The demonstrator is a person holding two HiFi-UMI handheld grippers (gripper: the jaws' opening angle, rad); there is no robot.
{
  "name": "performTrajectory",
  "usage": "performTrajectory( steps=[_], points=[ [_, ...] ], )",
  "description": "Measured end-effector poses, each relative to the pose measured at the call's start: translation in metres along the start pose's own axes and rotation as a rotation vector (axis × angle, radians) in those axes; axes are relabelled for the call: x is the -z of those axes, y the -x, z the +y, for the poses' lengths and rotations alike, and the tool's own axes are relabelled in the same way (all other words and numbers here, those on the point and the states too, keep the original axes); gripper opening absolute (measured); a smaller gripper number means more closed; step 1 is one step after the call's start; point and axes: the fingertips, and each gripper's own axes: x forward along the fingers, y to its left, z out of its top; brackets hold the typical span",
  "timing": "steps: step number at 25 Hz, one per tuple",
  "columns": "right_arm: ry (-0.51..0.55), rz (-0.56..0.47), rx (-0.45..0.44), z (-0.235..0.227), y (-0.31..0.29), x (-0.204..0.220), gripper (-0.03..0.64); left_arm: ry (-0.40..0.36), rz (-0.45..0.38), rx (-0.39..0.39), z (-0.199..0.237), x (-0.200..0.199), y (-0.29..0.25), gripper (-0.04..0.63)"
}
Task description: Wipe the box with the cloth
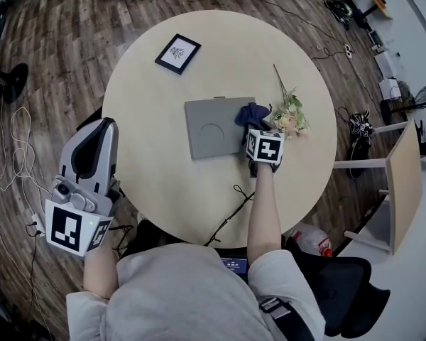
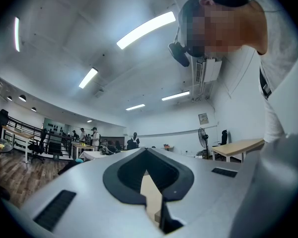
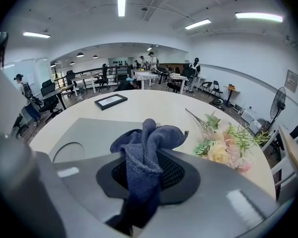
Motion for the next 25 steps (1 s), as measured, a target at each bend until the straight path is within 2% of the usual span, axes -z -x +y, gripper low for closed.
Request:
performTrajectory(
  steps=[6,15,20,25],
  points=[
    [-0.001,0.009,-0.062,0.043,0.000,0.000,0.092,-0.004,-0.008,0.004,0.002,-0.005,0.009,0.003],
    [0.003,-0.008,-0.084,0.085,0.013,0.002,0.091,-0.005,-0.023,-0.001,0.004,-0.013,0.027,0.003],
    [0.009,0.008,-0.188,0.136,0.015,0.005,0.091,-0.004,-0.032,-0.004,0.004,-0.016,0.034,0.003],
    [0.020,0.008,-0.240,0.176,0.018,0.006,0.091,-0.012,-0.041,-0.014,0.006,-0.021,0.041,0.003]
  ],
)
